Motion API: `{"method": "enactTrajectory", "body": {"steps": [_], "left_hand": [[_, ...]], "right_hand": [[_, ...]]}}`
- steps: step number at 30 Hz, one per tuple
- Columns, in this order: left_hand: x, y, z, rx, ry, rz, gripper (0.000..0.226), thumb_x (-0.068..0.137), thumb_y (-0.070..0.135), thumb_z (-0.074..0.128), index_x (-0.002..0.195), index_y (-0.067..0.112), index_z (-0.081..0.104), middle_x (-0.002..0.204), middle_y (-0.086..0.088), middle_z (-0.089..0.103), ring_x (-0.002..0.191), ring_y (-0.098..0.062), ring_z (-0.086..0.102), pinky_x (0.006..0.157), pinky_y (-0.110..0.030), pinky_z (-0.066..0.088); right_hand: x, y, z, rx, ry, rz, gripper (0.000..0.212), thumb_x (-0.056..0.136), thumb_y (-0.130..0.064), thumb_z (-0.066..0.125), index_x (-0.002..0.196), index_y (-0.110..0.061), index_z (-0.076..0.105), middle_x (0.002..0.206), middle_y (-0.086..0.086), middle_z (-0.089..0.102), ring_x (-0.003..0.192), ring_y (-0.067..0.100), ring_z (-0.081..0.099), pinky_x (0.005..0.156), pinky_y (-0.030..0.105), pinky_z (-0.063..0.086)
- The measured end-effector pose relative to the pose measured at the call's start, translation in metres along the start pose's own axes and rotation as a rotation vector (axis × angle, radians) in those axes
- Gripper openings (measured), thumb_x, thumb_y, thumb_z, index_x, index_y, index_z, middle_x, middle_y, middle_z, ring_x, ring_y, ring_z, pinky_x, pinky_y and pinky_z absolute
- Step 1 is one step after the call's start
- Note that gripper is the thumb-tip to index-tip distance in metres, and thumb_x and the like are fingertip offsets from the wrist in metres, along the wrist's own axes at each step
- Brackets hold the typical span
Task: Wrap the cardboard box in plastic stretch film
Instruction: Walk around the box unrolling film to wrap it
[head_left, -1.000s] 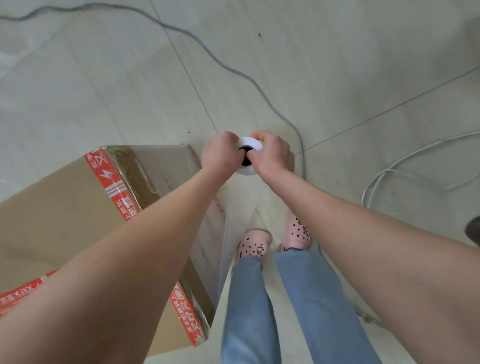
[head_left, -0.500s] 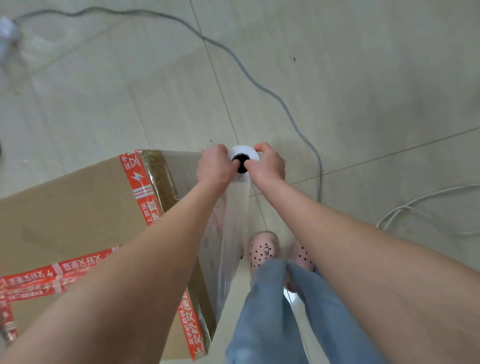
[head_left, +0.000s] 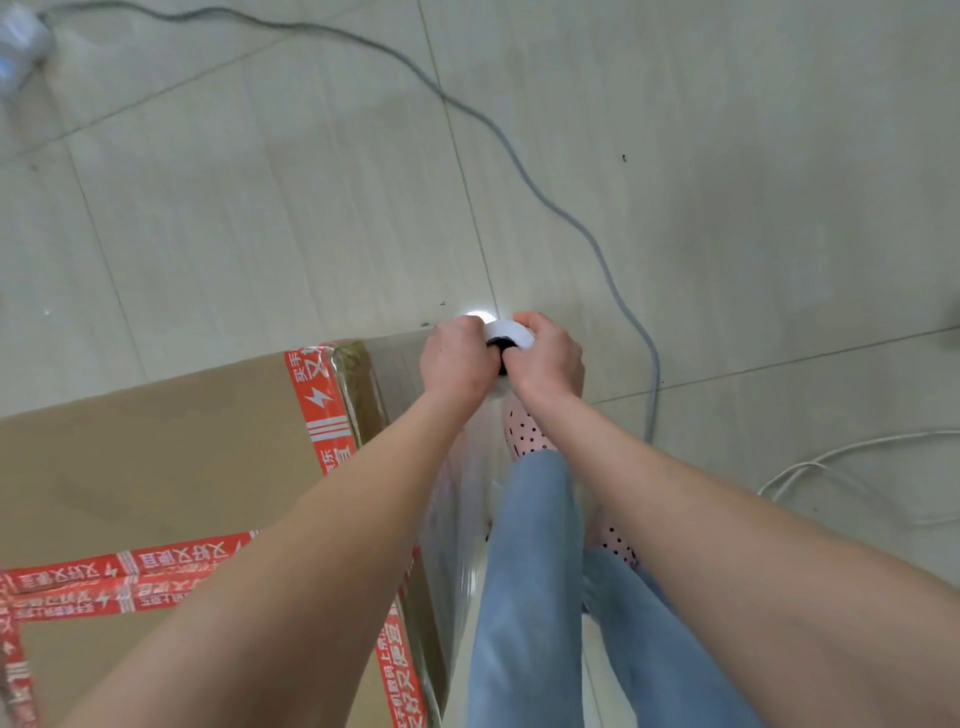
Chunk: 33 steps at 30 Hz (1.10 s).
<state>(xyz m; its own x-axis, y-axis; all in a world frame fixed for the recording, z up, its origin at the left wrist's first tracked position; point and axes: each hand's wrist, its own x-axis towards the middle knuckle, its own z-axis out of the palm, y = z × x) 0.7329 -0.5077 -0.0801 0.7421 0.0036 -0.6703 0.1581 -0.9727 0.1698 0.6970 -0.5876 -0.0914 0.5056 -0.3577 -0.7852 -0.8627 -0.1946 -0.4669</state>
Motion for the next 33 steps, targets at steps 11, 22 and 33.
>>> {"method": "enactTrajectory", "body": {"steps": [11,22,33], "left_hand": [[0.024,-0.029,-0.025,-0.219,-0.049,-0.275,0.031,0.086,0.024,0.052,0.094,-0.004,0.062,0.095,-0.020,0.069,0.087,-0.034,0.066,0.077,-0.037,0.054],[0.056,-0.001,-0.056,0.344,-0.144,0.238,0.007,0.074,0.006,0.057,0.078,0.012,0.054,0.088,-0.012,0.065,0.074,-0.032,0.058,0.057,-0.031,0.041],[0.087,-0.037,-0.089,-0.301,-0.014,-0.192,0.011,0.079,0.010,0.051,0.076,0.003,0.058,0.075,-0.018,0.070,0.061,-0.030,0.069,0.064,-0.037,0.059]], "right_hand": [[0.005,-0.043,0.022,0.031,-0.039,0.019,0.045,0.076,-0.016,0.061,0.119,-0.025,0.050,0.111,0.001,0.058,0.091,0.021,0.057,0.074,0.028,0.044],[0.022,-0.056,0.013,-0.118,-0.069,-0.116,0.033,0.079,-0.016,0.050,0.101,-0.037,0.064,0.094,-0.001,0.065,0.082,0.022,0.055,0.060,0.025,0.035],[0.039,-0.109,0.042,0.131,-0.118,0.073,0.038,0.074,-0.019,0.062,0.112,-0.021,0.055,0.095,0.001,0.060,0.086,0.026,0.065,0.078,0.041,0.056]]}}
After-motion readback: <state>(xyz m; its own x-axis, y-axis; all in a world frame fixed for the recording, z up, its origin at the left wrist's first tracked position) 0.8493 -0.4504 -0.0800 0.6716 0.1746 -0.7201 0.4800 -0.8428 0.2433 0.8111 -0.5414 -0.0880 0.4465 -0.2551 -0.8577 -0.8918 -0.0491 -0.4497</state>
